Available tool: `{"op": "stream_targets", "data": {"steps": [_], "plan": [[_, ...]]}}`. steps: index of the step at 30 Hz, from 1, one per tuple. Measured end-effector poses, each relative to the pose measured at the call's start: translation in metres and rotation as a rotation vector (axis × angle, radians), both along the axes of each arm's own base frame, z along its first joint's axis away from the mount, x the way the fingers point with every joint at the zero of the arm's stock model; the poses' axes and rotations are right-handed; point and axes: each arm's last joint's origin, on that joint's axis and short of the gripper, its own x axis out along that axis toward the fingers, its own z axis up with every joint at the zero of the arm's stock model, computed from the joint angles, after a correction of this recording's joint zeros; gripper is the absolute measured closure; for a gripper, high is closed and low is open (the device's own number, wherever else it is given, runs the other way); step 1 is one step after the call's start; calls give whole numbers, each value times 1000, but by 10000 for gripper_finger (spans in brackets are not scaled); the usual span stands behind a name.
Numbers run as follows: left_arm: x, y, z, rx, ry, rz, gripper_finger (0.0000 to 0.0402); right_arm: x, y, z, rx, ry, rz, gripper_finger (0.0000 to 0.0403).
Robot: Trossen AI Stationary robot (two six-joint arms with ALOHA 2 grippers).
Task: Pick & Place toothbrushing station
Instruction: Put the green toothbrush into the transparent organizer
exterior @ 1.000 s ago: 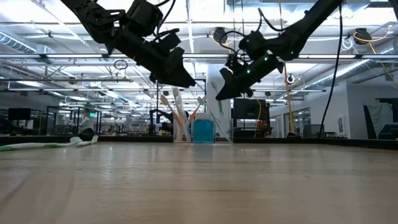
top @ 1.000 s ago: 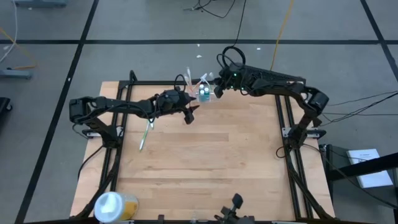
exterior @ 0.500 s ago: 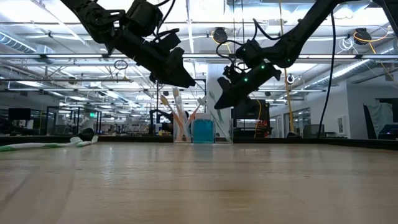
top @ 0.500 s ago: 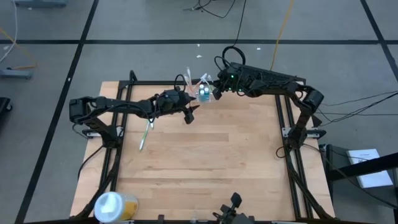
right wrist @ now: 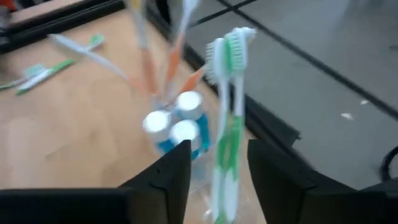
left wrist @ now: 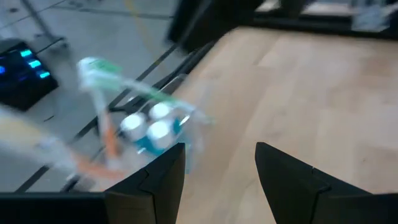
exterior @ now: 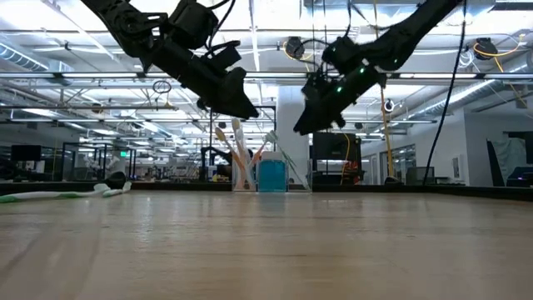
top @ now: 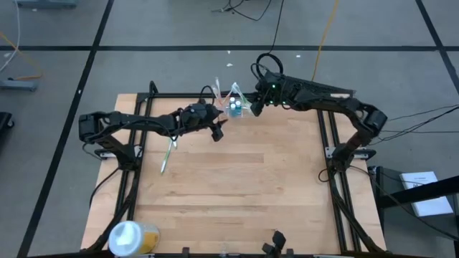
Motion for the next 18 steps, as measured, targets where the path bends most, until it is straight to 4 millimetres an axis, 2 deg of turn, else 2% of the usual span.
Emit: {"op": "stream_targets", "data": {"steps": [5,9,14,18], "plan": [[-20,-1,12,2,78,135,199,-11,29,21,31,-8,92,239],[-38,-3,19,-84,111,198,199,-23,63,21,-9,-90,158,242],[-69,2,-14,-204,130,439,199,-42,97,9,-92,-257,221,247],[-94,4,-39,-339,207,654,199,-54,113,-6,-158,-338,212,247]]}}
